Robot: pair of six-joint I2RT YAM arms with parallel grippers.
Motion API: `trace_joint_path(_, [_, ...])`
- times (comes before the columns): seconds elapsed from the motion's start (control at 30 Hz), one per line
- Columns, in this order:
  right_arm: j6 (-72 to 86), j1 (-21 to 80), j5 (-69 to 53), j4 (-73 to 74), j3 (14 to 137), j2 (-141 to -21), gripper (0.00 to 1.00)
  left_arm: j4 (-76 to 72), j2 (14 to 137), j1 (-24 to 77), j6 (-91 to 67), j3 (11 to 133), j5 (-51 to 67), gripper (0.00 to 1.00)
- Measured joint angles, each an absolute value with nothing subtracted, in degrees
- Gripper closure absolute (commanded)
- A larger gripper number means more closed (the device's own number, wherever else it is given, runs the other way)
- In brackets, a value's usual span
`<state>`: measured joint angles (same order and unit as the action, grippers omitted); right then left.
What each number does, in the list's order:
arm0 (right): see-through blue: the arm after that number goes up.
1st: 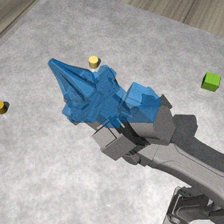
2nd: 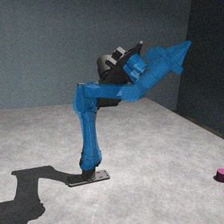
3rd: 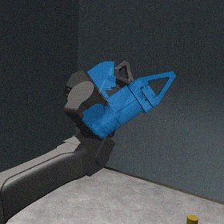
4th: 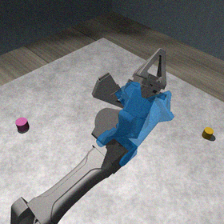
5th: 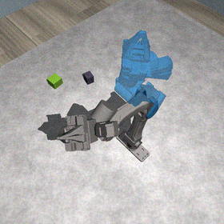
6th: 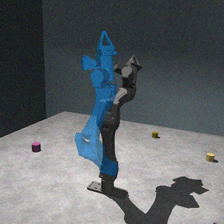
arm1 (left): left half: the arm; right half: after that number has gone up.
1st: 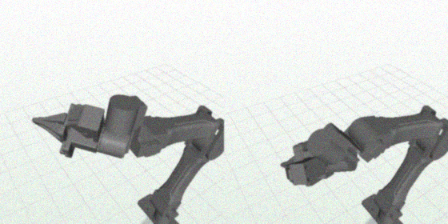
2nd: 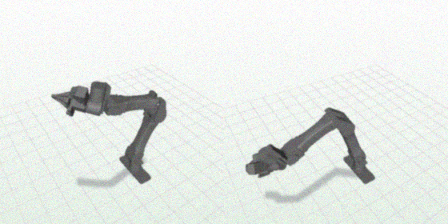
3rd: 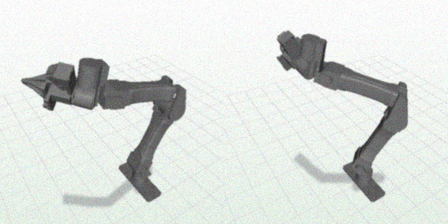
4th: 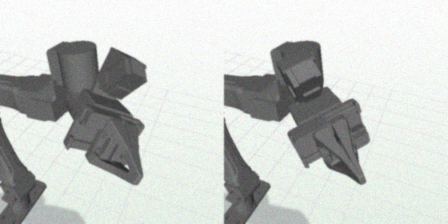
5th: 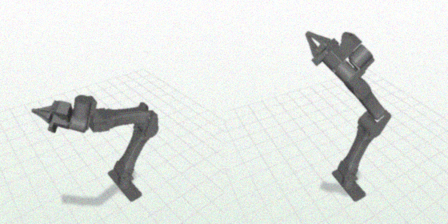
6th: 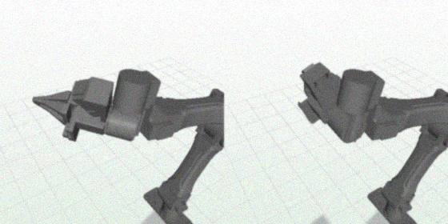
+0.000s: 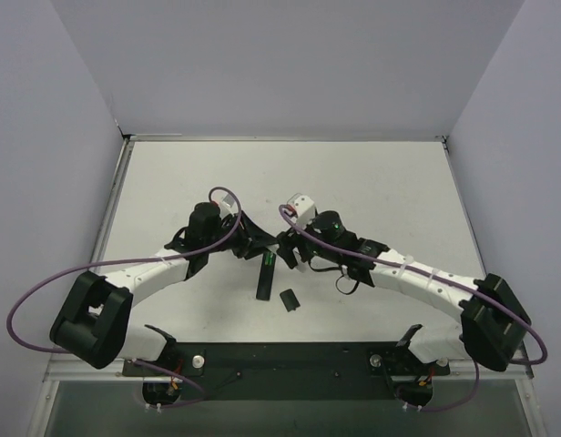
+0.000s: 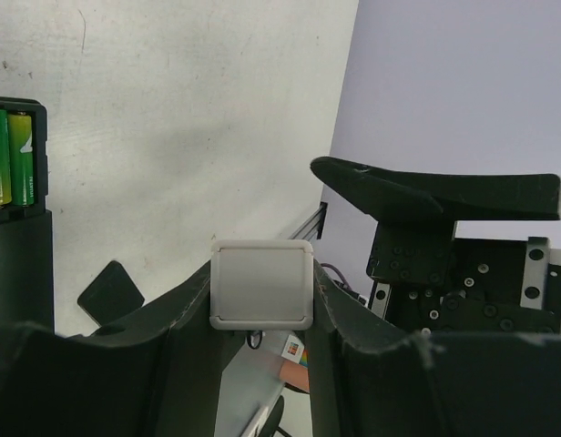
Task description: Unload the batteries from the remote control
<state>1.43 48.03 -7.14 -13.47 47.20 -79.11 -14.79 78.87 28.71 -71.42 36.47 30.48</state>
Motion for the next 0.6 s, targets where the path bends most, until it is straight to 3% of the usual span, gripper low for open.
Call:
trace_joint_path(0.27, [9.58,44.93,-8.1,-23.83,33.61,-62.87,0.24,-16.73,73.87,25.39,-76.16,34.13,31.94,1.0])
trace_joint_path(0.6, [18.72,44.93,-7.94,-30.57,30.02,-60.73,0.32,-23.42,70.0,25.36,-88.36,26.46,30.74,1.0])
